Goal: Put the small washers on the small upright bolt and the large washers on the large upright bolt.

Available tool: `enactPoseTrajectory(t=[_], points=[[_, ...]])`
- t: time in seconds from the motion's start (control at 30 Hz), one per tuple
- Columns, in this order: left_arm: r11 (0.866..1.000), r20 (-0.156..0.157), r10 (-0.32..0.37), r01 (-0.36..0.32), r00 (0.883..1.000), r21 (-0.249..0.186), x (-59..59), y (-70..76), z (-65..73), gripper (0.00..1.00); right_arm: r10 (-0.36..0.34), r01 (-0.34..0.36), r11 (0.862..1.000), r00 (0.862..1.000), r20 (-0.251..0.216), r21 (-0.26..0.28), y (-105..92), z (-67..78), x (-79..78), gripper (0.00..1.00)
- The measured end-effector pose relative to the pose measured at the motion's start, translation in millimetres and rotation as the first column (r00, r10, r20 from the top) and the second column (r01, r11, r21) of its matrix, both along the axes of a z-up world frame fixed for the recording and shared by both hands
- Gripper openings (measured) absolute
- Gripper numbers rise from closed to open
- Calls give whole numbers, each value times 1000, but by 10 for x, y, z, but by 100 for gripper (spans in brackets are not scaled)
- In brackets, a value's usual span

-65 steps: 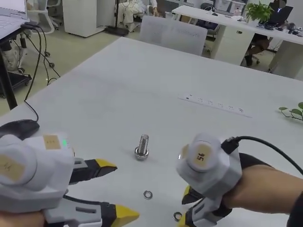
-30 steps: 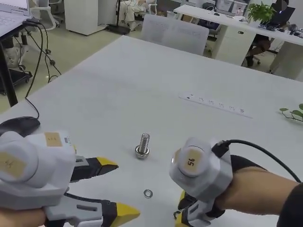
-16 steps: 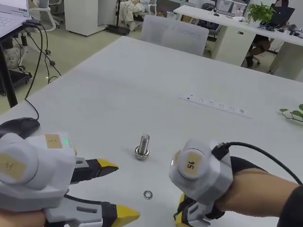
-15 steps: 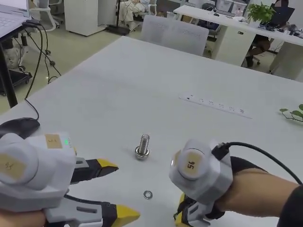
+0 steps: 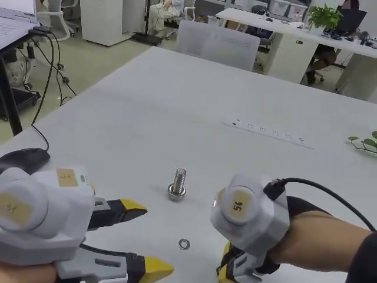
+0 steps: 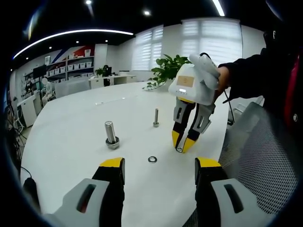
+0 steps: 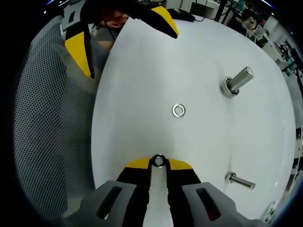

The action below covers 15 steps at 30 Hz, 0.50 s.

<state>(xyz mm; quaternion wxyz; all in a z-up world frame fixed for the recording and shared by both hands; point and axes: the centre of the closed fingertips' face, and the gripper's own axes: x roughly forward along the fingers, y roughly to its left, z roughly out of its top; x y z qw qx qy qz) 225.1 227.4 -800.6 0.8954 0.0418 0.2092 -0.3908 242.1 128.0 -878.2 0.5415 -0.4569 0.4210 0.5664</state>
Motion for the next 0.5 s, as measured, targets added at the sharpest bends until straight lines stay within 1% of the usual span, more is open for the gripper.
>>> enactPoseTrajectory(t=[0.13,0.27,0.33,0.5], points=[[1000,-1,-1,1,1000,1,-8,3,-3,59,-5,5,1000,1000,0,4,1,8,5,13],[1000,-3,-3,3,1000,2,-19,0,-7,59,-27,28,999,1000,-12,27,16,89,30,13],[1000,-1,-2,2,1000,-1,-20,1,-1,59,-31,31,999,999,-7,30,5,128,54,13],[1000,0,1,-1,1000,-3,-21,5,1,59,-43,43,999,999,-4,26,-50,173,103,13]])
